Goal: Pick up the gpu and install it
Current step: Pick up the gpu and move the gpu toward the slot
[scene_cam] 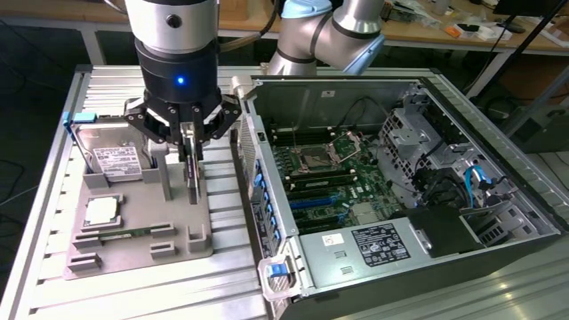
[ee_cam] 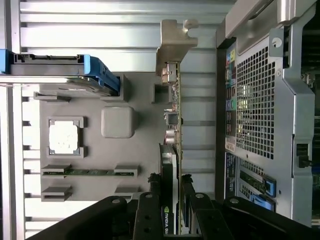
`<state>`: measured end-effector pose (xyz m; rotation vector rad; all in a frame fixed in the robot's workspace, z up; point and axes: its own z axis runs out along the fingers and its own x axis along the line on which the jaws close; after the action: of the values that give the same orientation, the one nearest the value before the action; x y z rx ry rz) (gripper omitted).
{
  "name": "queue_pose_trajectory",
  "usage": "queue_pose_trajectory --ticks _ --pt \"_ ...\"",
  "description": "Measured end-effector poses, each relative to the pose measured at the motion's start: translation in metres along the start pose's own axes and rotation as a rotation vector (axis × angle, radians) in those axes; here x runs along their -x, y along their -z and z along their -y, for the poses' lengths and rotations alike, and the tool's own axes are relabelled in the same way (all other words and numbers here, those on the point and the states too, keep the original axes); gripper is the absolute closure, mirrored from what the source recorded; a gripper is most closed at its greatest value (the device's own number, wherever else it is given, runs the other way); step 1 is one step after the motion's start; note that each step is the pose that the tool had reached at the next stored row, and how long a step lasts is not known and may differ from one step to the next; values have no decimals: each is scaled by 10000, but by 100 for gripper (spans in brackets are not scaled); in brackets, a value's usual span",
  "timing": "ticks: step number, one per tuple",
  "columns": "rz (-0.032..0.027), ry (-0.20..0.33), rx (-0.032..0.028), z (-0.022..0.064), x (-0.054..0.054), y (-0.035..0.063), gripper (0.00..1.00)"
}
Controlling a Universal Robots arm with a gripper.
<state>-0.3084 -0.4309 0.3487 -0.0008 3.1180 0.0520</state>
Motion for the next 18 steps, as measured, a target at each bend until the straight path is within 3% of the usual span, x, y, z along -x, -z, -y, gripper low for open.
queue_pose_trajectory --ticks 11,18 --pt "-11 307 6 -17 16 289 73" --pt "-22 384 -53 -37 29 481 73"
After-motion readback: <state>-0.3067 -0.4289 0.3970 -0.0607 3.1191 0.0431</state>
